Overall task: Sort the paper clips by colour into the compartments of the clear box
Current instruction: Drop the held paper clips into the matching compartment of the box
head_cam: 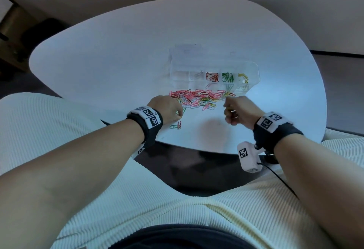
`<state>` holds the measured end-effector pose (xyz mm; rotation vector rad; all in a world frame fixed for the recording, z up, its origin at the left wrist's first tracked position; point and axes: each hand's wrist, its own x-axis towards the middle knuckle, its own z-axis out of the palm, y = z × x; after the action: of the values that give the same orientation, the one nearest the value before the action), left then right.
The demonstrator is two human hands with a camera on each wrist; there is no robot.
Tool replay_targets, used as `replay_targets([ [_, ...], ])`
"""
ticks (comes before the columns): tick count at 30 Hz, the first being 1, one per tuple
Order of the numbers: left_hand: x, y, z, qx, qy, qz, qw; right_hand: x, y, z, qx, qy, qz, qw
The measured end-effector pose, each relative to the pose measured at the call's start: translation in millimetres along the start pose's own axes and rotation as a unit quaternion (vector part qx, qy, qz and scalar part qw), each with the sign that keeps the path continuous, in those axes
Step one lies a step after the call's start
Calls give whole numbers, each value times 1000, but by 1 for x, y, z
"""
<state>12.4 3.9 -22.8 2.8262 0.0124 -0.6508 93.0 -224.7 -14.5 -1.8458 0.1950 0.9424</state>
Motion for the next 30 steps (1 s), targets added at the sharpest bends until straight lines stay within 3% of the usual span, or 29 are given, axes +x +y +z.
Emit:
replay_targets([
  [3,0,4,0,26,5,15,1000,3,-8,-21,173,34,-31,984],
  [7,1,4,2,20,2,17,1000,6,-15,-38,256,66,-80,961],
  [9,2,4,0,1,3,16,1000,10,-15,-42,197,92,-95,971],
  [11,2,4,-4,-38,20,11,999,11,-13,-43,-30,137,-113,984],
  [13,3,6,-11,-98,50,1,994,15,-6,-44,-268,185,-106,939],
  [14,3,8,-14,-143,66,-6,987,18,-1,-44,-323,195,-92,922],
  [19,3,18,-32,-361,104,-53,925,29,19,-46,-342,196,-36,919],
  [24,0,21,-43,-546,42,-35,836,28,16,-36,-373,212,-18,903],
  [27,1,29,-43,-564,19,-38,825,25,16,-27,-419,178,20,890],
  [28,1,33,-43,-563,11,-40,825,24,15,-25,-405,154,29,901],
  [30,2,41,-43,-577,-17,-43,815,21,8,-20,-276,94,41,956],
])
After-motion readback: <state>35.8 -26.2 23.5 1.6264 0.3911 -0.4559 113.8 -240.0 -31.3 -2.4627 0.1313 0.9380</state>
